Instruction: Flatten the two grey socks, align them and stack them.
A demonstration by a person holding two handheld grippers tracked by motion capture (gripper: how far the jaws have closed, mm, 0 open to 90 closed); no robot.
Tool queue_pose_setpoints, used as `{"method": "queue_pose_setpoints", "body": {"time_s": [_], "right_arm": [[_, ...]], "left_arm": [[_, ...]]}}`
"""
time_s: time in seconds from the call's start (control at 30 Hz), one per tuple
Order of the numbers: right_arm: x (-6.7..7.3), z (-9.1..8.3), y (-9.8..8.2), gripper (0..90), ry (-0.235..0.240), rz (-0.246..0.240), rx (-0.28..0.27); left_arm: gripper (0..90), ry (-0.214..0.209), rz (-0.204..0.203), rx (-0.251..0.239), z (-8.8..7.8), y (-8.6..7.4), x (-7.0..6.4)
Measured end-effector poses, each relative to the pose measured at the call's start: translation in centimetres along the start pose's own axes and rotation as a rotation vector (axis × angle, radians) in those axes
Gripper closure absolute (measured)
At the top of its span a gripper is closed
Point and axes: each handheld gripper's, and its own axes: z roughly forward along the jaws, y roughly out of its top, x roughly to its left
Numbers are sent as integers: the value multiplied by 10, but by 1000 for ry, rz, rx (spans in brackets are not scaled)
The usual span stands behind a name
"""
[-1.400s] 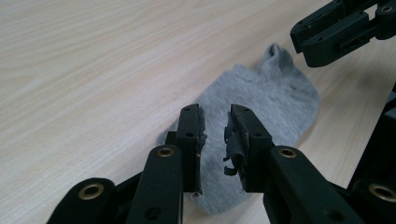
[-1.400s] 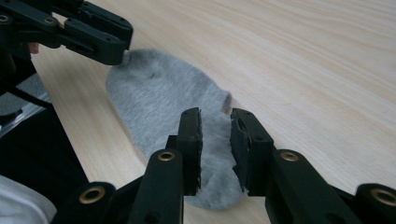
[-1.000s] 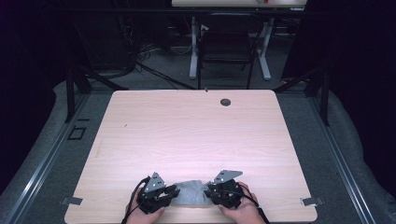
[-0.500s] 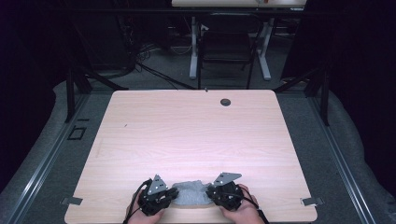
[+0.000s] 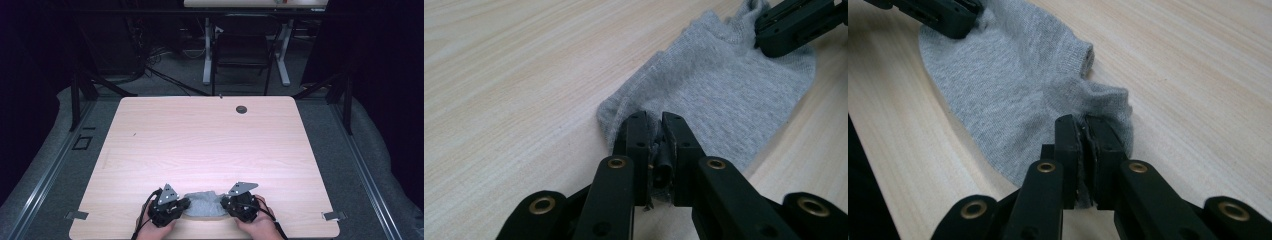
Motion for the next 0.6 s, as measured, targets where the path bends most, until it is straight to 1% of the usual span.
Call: {"method": "queue_pose_setpoints", "body": {"time_s": [0.07,0.1,0.13,0.17,0.2,0.23,0.3,0.33,0.43,0.47,0.5,0.53,0.6], "right_arm": [[-1,2,1,849,1,3,-7],[-2,3,2,849,-4,5,-8],[-3,4,4,848,5,5,-8],[-3,4,4,848,-1,14,-11],[-5,5,5,848,-5,13,-8],[-5,6,6,847,-3,17,-9],[-7,7,8,847,-1,21,-10],[-8,7,9,846,-11,17,-2],[-11,10,11,846,-4,28,-14],[-13,10,12,847,-3,29,-10],[-14,10,12,847,-2,37,-17],[-16,10,13,847,7,40,-10],[-17,11,13,846,4,48,-13]], "left_arm": [[827,4,-7,-1,1,1,2],[827,6,-6,-3,1,1,3],[827,8,2,-1,2,2,5],[826,8,-2,-3,2,3,6],[827,8,-13,-10,3,3,6],[827,9,-5,-7,3,4,8],[826,3,-10,-6,4,5,11],[826,2,-16,-9,5,5,12],[827,0,-21,-11,7,7,16],[826,-2,-22,-11,7,8,17],[827,-1,-22,-12,8,9,17],[826,2,-10,-9,8,10,19],[826,0,-8,-7,9,11,20]]}}
